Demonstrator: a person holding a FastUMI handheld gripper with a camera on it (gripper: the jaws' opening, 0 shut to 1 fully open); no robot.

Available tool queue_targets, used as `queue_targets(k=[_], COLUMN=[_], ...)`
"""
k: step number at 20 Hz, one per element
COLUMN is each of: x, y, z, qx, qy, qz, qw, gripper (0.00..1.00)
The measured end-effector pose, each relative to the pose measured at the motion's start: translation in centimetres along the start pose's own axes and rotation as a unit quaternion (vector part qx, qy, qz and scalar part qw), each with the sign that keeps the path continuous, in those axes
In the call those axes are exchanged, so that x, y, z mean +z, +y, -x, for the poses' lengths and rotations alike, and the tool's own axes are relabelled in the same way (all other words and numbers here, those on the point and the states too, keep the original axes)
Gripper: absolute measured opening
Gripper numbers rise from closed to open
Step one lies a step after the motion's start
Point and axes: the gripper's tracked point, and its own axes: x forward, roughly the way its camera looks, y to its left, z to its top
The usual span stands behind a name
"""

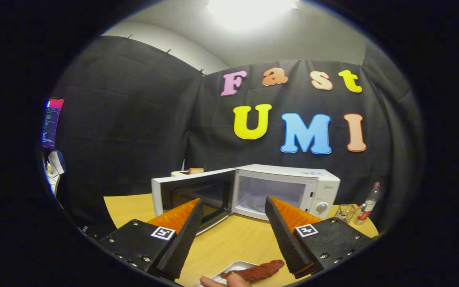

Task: Open the microwave, put the food inside, and close the microwave door.

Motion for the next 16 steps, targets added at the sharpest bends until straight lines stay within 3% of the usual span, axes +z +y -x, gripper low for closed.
queue_targets(k=[2,4,7,11,16], x=[-1.5,-4.6,-8.5,-13.3,-16.0], y=[-2.8,-5.5,-6.7,-7.1,-5.1], z=[1.0,1.9,2.4,2.5,1.8], qx=[-0.02,-0.044,-0.039,-0.04,-0.022], qy=[0.01,0.042,0.076,0.12,0.148], qz=[-0.041,-0.124,-0.266,-0.316,-0.342], qw=[0.999,0.99,0.96,0.94,0.928], gripper=[0.94,0.94,0.94,0.94,0.94])
